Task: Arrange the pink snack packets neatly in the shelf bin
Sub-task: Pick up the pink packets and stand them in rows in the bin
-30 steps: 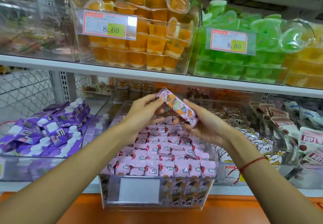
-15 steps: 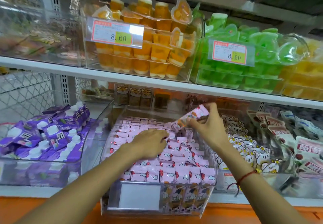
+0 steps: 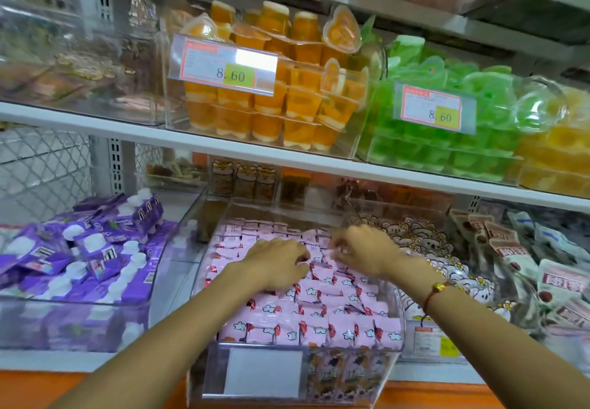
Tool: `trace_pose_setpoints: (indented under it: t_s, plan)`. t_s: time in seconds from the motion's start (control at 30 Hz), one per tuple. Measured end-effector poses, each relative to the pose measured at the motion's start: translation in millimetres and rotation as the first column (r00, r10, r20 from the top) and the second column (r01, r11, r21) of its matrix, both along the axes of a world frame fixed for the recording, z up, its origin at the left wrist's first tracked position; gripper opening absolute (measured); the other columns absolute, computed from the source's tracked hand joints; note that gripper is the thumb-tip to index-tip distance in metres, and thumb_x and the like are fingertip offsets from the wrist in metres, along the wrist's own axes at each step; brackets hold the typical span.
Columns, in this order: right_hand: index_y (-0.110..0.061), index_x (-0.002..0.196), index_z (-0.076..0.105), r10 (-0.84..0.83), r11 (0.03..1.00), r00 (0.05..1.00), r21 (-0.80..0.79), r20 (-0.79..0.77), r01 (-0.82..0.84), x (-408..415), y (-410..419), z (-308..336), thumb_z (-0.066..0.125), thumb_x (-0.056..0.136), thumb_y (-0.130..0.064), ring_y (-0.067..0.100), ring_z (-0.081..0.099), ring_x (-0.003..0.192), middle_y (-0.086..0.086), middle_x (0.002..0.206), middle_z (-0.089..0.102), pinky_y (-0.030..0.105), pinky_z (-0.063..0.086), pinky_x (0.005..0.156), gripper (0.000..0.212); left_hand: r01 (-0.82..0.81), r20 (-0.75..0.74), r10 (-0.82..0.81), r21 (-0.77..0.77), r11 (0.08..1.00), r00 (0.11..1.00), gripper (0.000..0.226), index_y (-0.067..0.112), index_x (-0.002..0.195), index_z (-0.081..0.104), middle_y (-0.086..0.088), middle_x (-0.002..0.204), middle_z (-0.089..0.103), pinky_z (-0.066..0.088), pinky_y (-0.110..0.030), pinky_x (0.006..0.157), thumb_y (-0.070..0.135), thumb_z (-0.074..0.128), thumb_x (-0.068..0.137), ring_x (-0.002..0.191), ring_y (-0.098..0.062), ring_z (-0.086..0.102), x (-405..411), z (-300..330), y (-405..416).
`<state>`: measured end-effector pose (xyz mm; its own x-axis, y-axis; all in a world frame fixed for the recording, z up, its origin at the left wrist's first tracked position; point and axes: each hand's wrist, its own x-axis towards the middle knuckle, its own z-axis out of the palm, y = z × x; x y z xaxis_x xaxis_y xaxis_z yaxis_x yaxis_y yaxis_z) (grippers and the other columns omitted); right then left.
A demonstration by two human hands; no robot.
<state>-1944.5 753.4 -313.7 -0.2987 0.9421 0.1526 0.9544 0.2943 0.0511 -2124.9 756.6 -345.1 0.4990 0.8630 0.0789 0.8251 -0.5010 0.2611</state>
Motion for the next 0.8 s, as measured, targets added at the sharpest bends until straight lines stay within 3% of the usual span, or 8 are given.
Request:
trace_pose_setpoints:
  t_s: [0.1,0.17,0.23,0.33,0.43,0.53,0.6,0.8]
  plan:
    - [-0.021,0.105,0.07,0.048,0.997,0.994,-0.071,0.099,-0.041,-1.1,4.2,-2.7,0.051,0.094,-0.024,0.016,0.063,0.099,-0.002,0.112,0.069,0.033,0.051,0.088,0.022,-0.012,0.021,0.011,0.06,0.998,1.0,0.034,0.022,0.127,0.053,-0.005,0.133,0.054,0.035,-0.037,0.097,0.032,0.047,0.095,0.119,-0.028,0.049,2.1,5.1,0.4]
    - [-0.022,0.108,0.07,0.072,0.994,0.995,-0.084,0.067,-0.066,2.3,3.8,4.9,0.052,0.093,-0.02,0.01,0.061,0.095,-0.004,0.114,0.068,0.029,0.049,0.089,0.024,0.015,0.081,-0.021,0.074,0.997,0.997,0.034,0.018,0.128,0.05,-0.006,0.134,0.052,0.037,-0.035,0.093,0.027,0.046,0.095,0.12,-0.027,0.047,5.1,4.8,0.2]
    - [-0.026,0.104,0.071,0.04,0.999,0.999,0.029,-0.02,-0.039,8.4,2.2,15.2,0.052,0.089,-0.015,0.007,0.06,0.085,-0.007,0.107,0.071,0.024,0.047,0.08,0.027,0.079,0.104,-0.085,0.056,0.995,0.991,0.033,0.014,0.129,0.048,-0.006,0.137,0.049,0.038,-0.035,0.095,0.021,0.041,0.098,0.123,-0.027,0.045,7.6,2.6,1.8]
    - [-0.029,0.096,0.073,-0.058,0.972,0.991,0.22,-0.122,0.084,20.6,1.7,22.5,0.055,0.086,-0.015,0.016,0.067,0.085,-0.008,0.098,0.073,0.029,0.052,0.075,0.025,0.158,0.111,-0.154,-0.025,0.987,0.982,0.04,0.018,0.139,0.044,-0.001,0.15,0.037,0.03,-0.037,0.11,0.021,0.03,0.101,0.136,-0.023,0.034,10.9,-1.7,6.0]
    - [-0.027,0.102,0.071,-0.099,0.993,0.995,0.069,-0.022,0.1,23.2,7.6,19.0,0.058,0.089,-0.023,0.018,0.065,0.091,-0.005,0.105,0.07,0.031,0.053,0.081,0.019,0.177,0.088,-0.17,-0.072,0.982,0.982,0.042,0.021,0.138,0.046,0.0,0.149,0.039,0.032,-0.036,0.108,0.028,0.025,0.102,0.135,-0.022,0.035,14.6,-4.2,9.4]
    - [-0.023,0.112,0.066,-0.07,0.996,0.992,-0.054,0.106,0.076,18.3,15.6,11.8,0.057,0.092,-0.03,0.016,0.062,0.095,-0.004,0.108,0.067,0.022,0.045,0.075,0.023,0.143,0.067,-0.14,-0.038,0.989,0.988,0.045,0.026,0.141,0.04,0.0,0.148,0.039,0.035,-0.039,0.103,0.037,0.024,0.101,0.134,-0.025,0.037,17.6,-6.0,10.9]
    - [-0.027,0.108,0.067,-0.064,0.996,0.985,-0.046,0.16,0.072,14.3,18.8,12.0,0.06,0.091,-0.031,0.016,0.061,0.098,-0.006,0.107,0.065,0.021,0.041,0.073,0.019,0.125,0.036,-0.124,-0.022,0.992,0.992,0.049,0.028,0.147,0.028,0.002,0.153,0.031,0.03,-0.039,0.105,0.041,0.022,0.1,0.138,-0.023,0.031,20.3,-5.4,9.6]
    - [-0.02,0.101,0.069,-0.093,0.996,0.99,0.007,0.107,0.093,17.8,20.6,11.9,0.059,0.091,-0.025,0.01,0.054,0.081,-0.004,0.102,0.066,0.016,0.037,0.064,0.015,0.126,-0.081,-0.128,-0.027,0.992,0.989,0.049,0.022,0.146,0.032,-0.001,0.152,0.029,0.024,-0.039,0.111,0.039,0.02,0.102,0.137,-0.023,0.027,24.8,0.4,7.8]
